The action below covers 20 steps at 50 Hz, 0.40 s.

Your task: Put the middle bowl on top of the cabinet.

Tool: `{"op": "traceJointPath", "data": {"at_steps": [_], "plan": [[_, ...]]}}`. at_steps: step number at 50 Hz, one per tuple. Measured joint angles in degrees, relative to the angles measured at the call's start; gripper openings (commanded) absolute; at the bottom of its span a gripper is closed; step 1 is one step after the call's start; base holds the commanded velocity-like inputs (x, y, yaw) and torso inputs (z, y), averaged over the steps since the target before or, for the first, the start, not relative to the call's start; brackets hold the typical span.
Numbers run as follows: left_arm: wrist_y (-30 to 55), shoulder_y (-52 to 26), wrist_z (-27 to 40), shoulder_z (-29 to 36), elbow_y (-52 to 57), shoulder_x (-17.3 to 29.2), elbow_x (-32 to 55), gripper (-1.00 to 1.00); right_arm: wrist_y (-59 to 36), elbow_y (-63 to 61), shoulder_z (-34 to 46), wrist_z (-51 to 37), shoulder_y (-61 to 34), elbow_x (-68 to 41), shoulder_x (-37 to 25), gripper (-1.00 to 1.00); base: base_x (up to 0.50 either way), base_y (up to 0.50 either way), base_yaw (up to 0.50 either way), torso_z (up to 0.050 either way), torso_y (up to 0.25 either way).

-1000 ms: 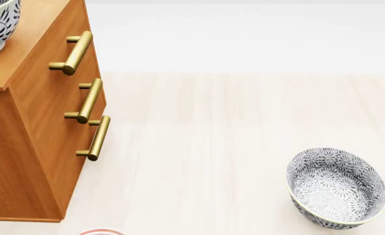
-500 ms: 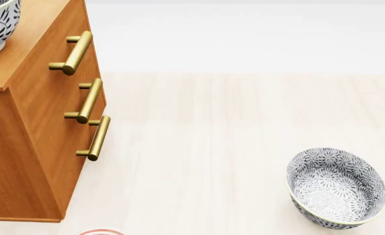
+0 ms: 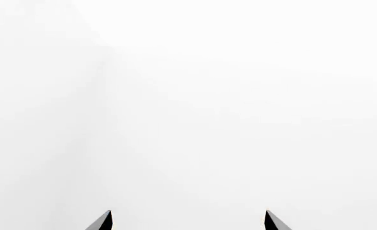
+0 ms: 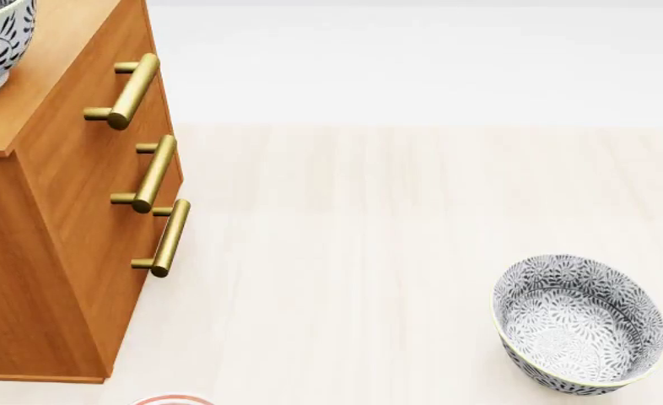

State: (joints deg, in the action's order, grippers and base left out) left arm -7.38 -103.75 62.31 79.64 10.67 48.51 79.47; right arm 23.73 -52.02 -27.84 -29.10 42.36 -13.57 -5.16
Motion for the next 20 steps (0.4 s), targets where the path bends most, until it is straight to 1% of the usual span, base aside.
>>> {"op": "traceJointPath", "data": {"at_steps": [8,20], "plan": [[-0.82,1.85,0.76,1.56,5.58,1.62,-5.72,1.00,-0.04,0.07,-0.08,0.16,-0.06,-0.02,-0.02,1.00,0.00,0.00,0.00,0.000,0.000],[-0.63,4.69,6.07,3.80,15.48,5.68,-14.52,1.00,0.45,0.29,-0.74,0.85,0.23,-0.54,0.32,1.00,0.00,0.00,0.00,0.000,0.000]]}}
